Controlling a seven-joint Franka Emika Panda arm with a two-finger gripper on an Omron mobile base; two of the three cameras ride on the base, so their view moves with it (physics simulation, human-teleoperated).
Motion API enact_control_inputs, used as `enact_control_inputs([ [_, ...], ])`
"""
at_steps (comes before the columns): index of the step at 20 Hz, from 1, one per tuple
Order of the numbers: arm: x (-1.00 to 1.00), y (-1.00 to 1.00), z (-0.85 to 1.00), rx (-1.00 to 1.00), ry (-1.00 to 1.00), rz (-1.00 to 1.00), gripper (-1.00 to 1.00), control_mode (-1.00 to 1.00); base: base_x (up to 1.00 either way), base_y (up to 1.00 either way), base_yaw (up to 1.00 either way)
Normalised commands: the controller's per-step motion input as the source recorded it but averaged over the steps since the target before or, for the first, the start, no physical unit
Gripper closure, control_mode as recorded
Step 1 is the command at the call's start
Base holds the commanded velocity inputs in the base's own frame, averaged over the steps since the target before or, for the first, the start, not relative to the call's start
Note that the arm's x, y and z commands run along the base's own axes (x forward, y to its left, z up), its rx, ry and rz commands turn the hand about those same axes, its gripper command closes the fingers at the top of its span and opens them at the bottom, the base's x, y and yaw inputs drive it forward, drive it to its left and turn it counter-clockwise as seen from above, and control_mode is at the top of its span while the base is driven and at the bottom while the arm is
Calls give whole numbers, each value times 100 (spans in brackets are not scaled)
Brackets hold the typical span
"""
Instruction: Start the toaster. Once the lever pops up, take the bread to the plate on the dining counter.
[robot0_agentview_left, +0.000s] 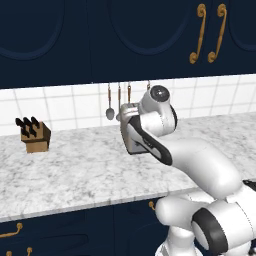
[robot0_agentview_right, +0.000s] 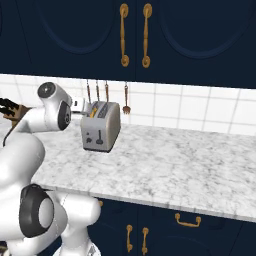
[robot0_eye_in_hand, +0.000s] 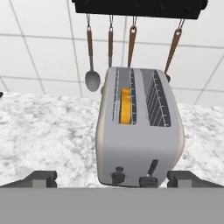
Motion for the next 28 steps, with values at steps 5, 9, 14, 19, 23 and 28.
enact_control_inputs([
  [5,30,-4,-23,1,-14,0,-100,-100,0,0,0],
  [9,16,-19,-30,2,-11,0,-100,-100,0,0,0],
  [14,18,-14,-2,8,-1,0,-100,-100,0,0,0],
  [19,22,0,0,1,0,0,-100,-100,0,0,0],
  [23,22,0,0,0,0,0,-100,-100,0,0,0],
  [28,20,0,0,0,0,0,-100,-100,0,0,0],
])
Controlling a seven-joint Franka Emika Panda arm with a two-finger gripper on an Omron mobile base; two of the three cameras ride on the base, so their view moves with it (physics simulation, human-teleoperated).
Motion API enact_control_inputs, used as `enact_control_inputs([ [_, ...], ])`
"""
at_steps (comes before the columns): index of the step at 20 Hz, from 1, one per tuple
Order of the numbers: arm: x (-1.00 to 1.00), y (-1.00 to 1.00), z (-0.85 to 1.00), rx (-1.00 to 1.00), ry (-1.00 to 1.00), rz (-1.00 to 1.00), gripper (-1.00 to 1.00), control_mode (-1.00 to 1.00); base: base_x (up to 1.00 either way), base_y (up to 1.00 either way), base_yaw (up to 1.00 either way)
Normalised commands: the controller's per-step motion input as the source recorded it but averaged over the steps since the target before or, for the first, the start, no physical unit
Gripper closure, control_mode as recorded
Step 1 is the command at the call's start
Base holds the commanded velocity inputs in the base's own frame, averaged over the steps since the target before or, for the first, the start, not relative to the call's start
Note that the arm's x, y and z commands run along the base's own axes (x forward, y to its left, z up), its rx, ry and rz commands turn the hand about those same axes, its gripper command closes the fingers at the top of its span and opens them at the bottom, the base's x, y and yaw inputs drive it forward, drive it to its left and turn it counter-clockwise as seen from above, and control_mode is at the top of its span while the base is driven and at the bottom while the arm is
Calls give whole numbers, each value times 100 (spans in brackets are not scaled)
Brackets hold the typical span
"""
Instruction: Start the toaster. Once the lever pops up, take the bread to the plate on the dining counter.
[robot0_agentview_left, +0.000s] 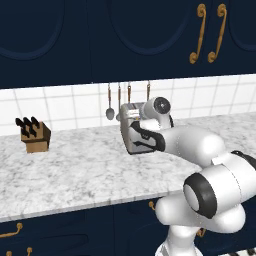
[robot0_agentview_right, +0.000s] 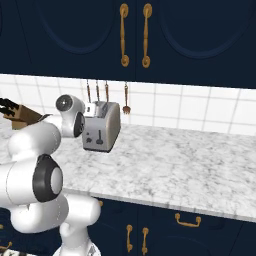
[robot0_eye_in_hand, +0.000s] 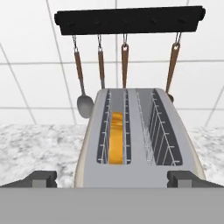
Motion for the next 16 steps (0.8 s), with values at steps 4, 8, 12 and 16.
enact_control_inputs([
  [4,11,0,0,0,0,0,-100,-100,0,0,0],
  [8,13,0,0,0,0,0,-100,-100,0,0,0],
  [12,19,-4,-9,0,0,0,-100,-100,0,0,0],
  [16,8,-7,-21,0,0,0,-100,-100,0,0,0],
])
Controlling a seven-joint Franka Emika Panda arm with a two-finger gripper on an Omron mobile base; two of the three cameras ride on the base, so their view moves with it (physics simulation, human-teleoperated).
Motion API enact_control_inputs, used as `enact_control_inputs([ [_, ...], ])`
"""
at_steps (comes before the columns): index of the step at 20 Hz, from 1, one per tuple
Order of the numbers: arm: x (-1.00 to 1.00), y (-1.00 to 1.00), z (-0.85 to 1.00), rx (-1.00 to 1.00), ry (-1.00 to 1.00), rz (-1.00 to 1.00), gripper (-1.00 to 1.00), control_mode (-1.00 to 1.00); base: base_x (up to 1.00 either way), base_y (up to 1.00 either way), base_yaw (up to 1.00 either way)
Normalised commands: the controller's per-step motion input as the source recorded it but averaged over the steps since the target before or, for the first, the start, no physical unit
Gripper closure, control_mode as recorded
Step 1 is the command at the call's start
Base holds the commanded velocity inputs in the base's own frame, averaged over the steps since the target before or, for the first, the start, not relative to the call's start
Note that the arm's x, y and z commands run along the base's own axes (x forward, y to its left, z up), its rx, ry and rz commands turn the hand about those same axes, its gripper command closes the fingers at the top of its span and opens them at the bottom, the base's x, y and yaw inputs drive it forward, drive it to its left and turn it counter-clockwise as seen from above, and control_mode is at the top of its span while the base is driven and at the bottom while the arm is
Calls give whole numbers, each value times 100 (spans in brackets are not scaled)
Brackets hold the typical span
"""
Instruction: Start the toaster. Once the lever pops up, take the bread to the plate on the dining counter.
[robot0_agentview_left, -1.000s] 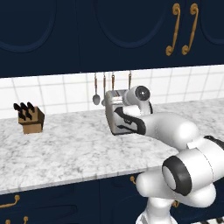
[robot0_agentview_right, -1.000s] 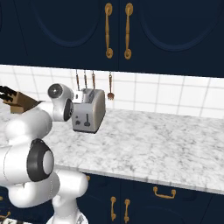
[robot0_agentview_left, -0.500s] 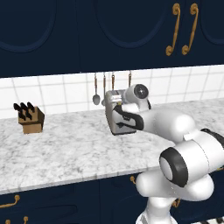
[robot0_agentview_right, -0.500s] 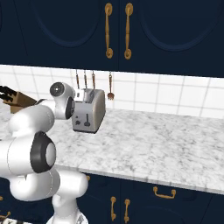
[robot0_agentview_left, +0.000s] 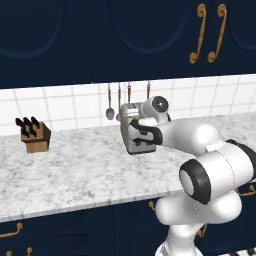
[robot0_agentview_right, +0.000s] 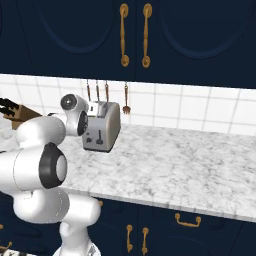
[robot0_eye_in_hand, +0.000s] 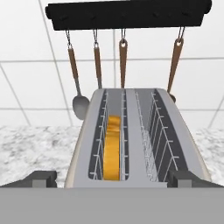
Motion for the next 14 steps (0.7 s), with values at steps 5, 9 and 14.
enact_control_inputs([
  [5,1,-1,-20,0,0,0,-100,-100,0,0,0],
  [9,1,0,0,0,0,0,-100,-100,0,0,0],
  [14,12,2,0,0,0,0,-100,-100,0,0,0],
])
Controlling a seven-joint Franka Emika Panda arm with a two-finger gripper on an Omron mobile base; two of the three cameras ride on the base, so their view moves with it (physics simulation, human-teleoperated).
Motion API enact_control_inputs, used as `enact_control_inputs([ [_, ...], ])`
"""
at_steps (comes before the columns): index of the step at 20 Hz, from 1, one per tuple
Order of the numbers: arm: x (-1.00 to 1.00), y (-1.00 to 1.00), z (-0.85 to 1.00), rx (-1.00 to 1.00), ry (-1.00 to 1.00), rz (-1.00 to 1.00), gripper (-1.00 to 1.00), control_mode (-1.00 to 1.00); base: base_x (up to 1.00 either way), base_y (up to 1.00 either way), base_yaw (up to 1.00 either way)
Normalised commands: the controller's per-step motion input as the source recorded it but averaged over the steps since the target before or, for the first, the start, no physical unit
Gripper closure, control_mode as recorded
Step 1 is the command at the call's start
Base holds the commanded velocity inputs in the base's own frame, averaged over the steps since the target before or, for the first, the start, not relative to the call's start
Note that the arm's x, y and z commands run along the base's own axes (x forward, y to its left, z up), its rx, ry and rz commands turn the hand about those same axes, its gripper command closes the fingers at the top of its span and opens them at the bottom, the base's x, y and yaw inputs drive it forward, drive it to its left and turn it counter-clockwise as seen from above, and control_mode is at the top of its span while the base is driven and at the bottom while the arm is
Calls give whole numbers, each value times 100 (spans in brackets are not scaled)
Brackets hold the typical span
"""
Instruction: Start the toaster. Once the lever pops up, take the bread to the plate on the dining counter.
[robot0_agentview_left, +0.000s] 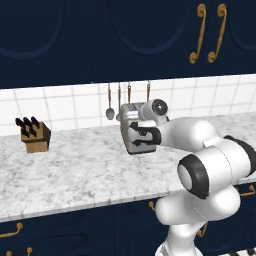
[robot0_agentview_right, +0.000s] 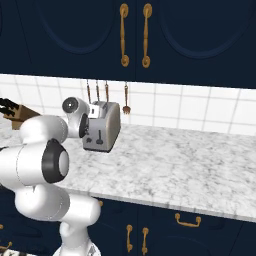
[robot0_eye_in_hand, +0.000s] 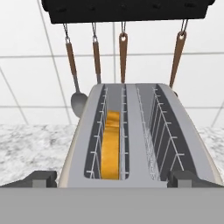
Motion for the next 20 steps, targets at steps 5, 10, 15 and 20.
enact_control_inputs([
  [5,11,0,0,0,0,0,-100,-100,0,0,0],
  [10,3,0,0,0,0,0,-100,-100,0,0,0],
  [15,0,0,0,0,0,0,-100,-100,0,0,0],
  [20,0,0,0,0,0,0,-100,-100,0,0,0],
])
